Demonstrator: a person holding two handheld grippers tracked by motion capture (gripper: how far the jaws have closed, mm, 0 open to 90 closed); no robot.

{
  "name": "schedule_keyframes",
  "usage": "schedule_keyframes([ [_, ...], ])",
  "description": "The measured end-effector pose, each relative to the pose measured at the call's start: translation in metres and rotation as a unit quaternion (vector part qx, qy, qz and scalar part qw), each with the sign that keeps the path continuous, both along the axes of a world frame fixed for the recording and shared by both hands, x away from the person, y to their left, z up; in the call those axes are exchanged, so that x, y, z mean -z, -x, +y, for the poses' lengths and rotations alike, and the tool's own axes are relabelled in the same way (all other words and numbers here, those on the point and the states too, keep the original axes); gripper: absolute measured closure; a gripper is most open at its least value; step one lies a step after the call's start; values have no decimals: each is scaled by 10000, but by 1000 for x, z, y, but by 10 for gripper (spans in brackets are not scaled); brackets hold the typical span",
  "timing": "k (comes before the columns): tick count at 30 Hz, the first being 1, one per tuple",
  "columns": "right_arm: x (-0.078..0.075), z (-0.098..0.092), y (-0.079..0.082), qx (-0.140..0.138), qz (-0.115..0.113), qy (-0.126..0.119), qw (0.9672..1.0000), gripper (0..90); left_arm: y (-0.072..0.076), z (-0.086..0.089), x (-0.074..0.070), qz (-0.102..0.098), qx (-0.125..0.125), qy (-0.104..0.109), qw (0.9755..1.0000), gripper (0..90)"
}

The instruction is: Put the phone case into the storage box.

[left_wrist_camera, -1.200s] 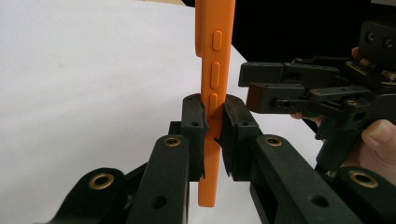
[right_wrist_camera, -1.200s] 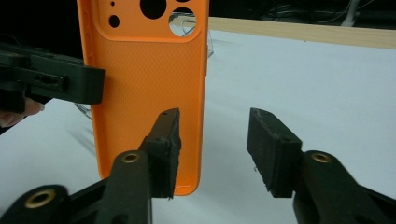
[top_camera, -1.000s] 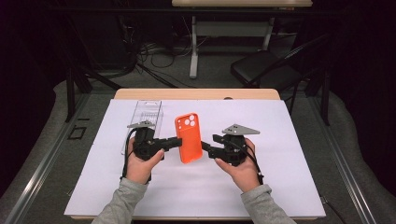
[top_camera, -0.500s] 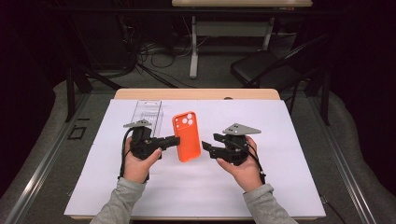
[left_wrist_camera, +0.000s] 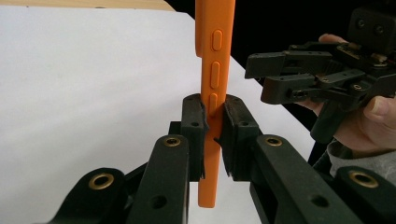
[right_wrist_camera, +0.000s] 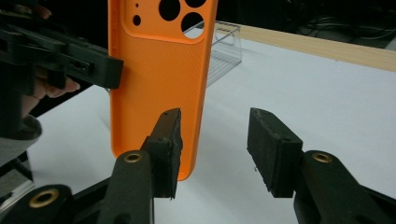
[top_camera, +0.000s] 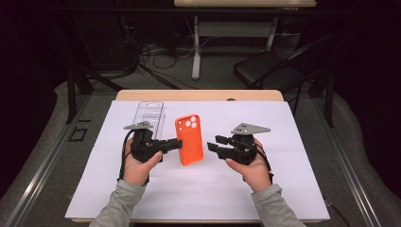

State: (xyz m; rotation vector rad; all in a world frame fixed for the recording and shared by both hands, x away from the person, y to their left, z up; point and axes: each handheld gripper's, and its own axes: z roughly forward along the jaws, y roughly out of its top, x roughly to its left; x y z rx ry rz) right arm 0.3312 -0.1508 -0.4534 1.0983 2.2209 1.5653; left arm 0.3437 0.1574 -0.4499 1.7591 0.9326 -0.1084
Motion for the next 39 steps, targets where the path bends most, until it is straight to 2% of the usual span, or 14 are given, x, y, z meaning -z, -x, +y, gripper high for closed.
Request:
schedule_keyframes([
  [7,-2,-6,-1,-130,31,-190,9997,497,2,-1,-1,-2,99,45,9999,806],
  [10,-4,-9,-2,-124,-112,-199,9997,443,3,-2,-1,-11,139,39,9999,806],
  [14,-6,-12,-2,-153,-197,-191,9995,410,5,-2,-1,-37,208,58,9998,806],
  [18,-9,-16,-2,-194,-203,-312,9991,386,7,-3,-1,-46,253,46,9997,807],
  [22,-11,-19,-1,-259,-225,-368,9987,390,8,-5,-1,-38,292,34,9996,806],
  [29,-13,-21,-1,-293,-269,-325,9987,428,9,-8,1,-30,371,9,9993,806],
  [39,-12,-23,-1,-475,-117,-340,9982,475,12,-15,4,-22,499,-16,9987,807],
])
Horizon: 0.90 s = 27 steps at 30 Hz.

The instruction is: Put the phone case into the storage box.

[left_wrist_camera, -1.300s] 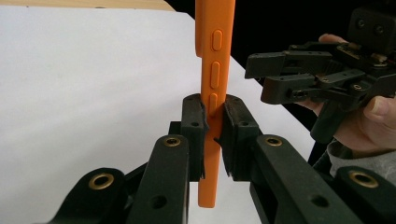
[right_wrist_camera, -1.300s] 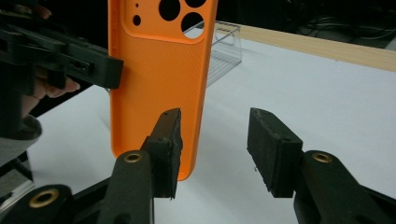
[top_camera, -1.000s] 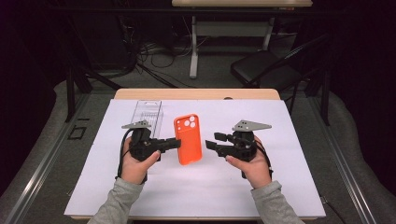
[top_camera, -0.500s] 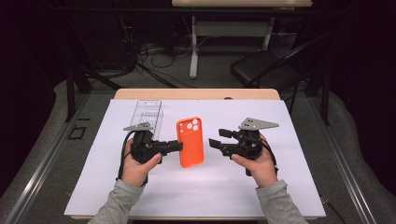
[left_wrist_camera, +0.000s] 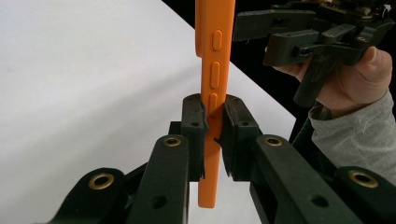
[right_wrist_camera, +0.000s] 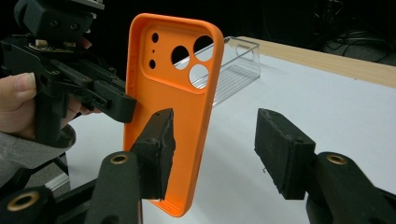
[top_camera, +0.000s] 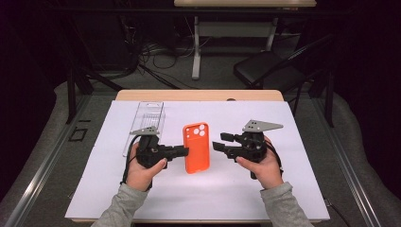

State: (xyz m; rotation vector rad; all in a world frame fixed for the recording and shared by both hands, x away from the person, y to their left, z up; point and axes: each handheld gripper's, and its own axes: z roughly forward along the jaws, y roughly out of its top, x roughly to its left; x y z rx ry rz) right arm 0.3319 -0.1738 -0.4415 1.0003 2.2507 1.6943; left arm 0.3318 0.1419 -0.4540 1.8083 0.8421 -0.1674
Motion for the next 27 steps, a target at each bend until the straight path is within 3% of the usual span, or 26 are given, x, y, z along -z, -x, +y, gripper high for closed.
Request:
schedule_keyframes([
  [27,14,11,-4,-313,381,70,9988,579,6,-15,3,-19,229,-75,9997,806],
])
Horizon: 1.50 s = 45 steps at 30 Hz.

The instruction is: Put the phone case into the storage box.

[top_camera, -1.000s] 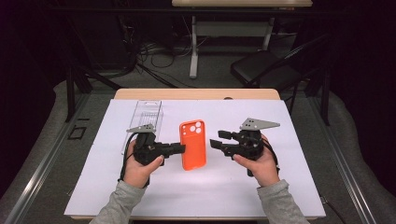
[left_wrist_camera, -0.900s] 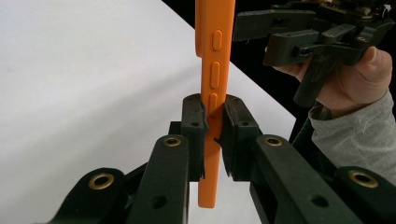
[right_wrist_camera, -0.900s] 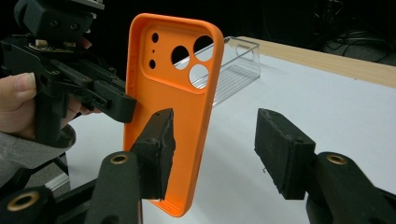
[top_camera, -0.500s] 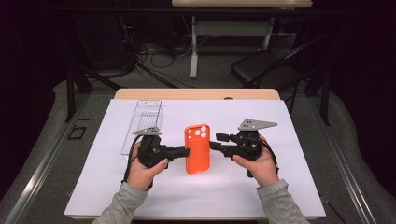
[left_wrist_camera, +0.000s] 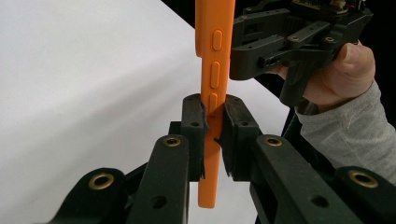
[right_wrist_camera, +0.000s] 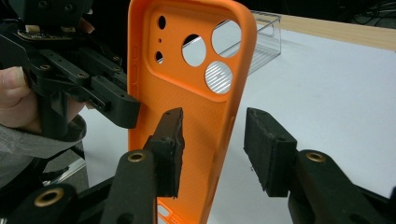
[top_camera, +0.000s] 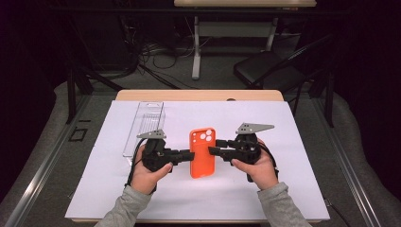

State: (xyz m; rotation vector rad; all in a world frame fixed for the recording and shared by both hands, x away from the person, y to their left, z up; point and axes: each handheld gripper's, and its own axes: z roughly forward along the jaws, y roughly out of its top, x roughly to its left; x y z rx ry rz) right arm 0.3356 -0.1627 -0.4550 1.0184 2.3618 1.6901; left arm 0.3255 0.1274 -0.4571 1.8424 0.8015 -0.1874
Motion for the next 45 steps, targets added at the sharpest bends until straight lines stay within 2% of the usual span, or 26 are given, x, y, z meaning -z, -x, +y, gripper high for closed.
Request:
schedule_keyframes([
  [30,3,-4,-3,40,184,-107,9998,767,1,-3,2,-13,57,-6,10000,807],
  [45,4,-6,-4,10,224,-137,9997,795,1,-3,2,-7,44,-13,10000,806],
])
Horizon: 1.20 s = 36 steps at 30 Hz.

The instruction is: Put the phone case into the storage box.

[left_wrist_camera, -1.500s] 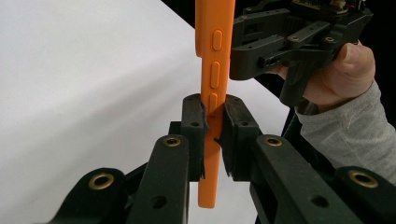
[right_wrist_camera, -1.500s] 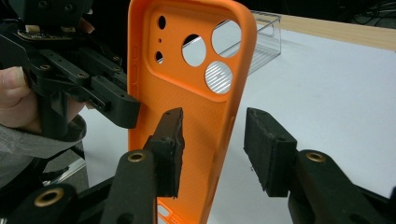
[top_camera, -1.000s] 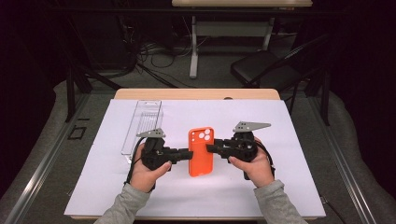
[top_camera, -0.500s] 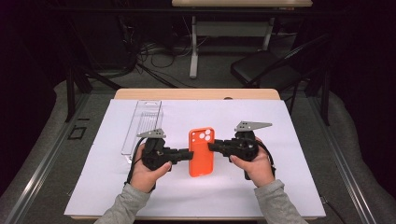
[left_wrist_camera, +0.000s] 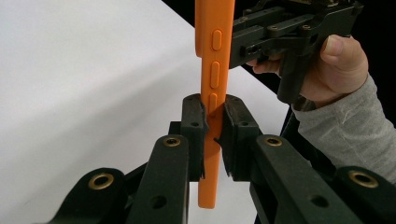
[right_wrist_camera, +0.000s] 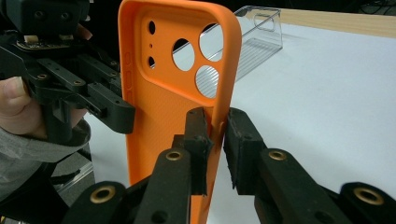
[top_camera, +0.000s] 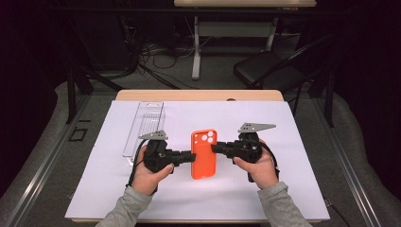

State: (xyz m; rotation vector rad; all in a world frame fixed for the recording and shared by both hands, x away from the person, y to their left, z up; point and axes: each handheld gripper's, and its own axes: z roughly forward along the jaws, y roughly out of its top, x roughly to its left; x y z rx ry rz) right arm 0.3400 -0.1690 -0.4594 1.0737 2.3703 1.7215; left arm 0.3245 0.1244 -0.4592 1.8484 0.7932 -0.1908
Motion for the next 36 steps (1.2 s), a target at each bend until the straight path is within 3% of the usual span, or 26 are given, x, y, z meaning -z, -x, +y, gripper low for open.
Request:
schedule_keyframes([
  [36,1,-3,-2,-92,89,-126,9998,830,0,0,1,-9,-2,-15,10000,806],
])
